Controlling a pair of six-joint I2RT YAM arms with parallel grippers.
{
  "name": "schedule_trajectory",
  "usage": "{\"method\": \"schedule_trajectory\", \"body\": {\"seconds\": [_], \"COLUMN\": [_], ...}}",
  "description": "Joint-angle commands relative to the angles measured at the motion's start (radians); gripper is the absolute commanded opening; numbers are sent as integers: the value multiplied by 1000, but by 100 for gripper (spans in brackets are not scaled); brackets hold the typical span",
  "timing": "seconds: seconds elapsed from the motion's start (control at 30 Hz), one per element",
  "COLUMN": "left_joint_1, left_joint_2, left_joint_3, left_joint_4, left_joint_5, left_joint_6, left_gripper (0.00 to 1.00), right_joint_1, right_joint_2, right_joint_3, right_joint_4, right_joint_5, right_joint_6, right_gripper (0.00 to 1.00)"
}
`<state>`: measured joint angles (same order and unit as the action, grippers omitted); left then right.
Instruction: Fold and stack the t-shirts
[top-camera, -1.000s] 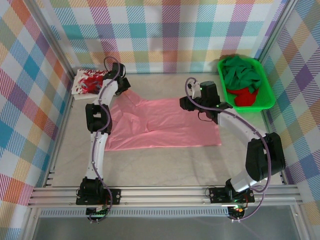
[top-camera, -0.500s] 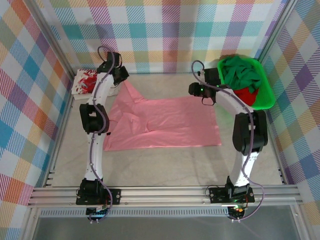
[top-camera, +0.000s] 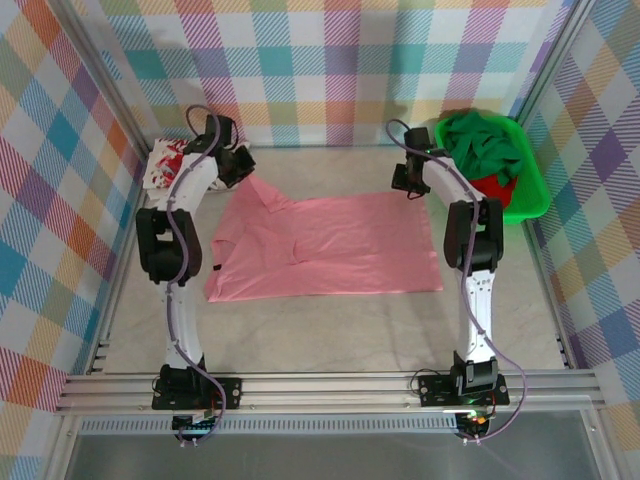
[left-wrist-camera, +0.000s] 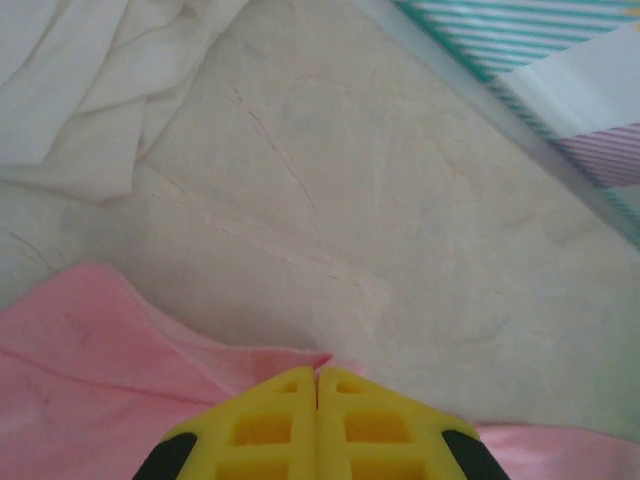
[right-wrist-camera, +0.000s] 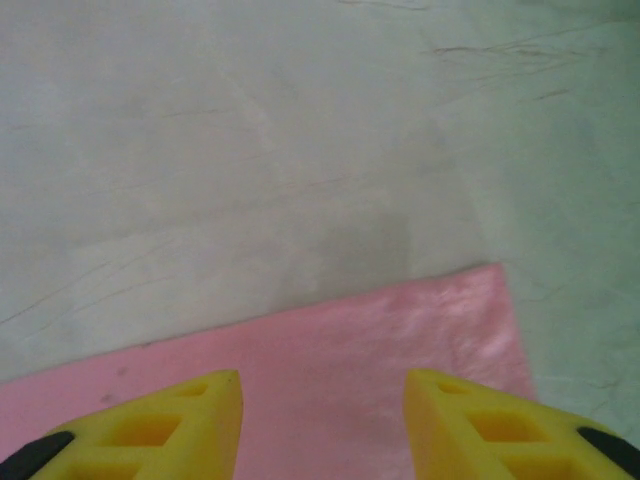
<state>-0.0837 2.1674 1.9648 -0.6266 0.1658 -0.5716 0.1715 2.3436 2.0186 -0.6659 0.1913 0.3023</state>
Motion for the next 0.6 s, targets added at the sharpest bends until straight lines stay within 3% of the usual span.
{"method": "schedule_trajectory", "body": {"seconds": [0.0, 0.27, 0.57], "left_joint_1": [-5, -10, -11], "left_joint_2": [-140, -268, -333], "left_joint_3": [-92, -277, -392], "left_joint_4": [141, 205, 215], "left_joint_5": [55, 83, 97], "left_joint_6": [-59, -108, -122], "left_gripper": [0, 0, 0], "right_joint_1": [5, 3, -5], "right_joint_2": [62, 269, 311], "right_joint_3": [94, 444, 480], "right_joint_4": [-121, -356, -385], "right_joint_5": [117, 147, 131], "right_joint_6": [15, 69, 105], "right_gripper": [48, 57, 57]}}
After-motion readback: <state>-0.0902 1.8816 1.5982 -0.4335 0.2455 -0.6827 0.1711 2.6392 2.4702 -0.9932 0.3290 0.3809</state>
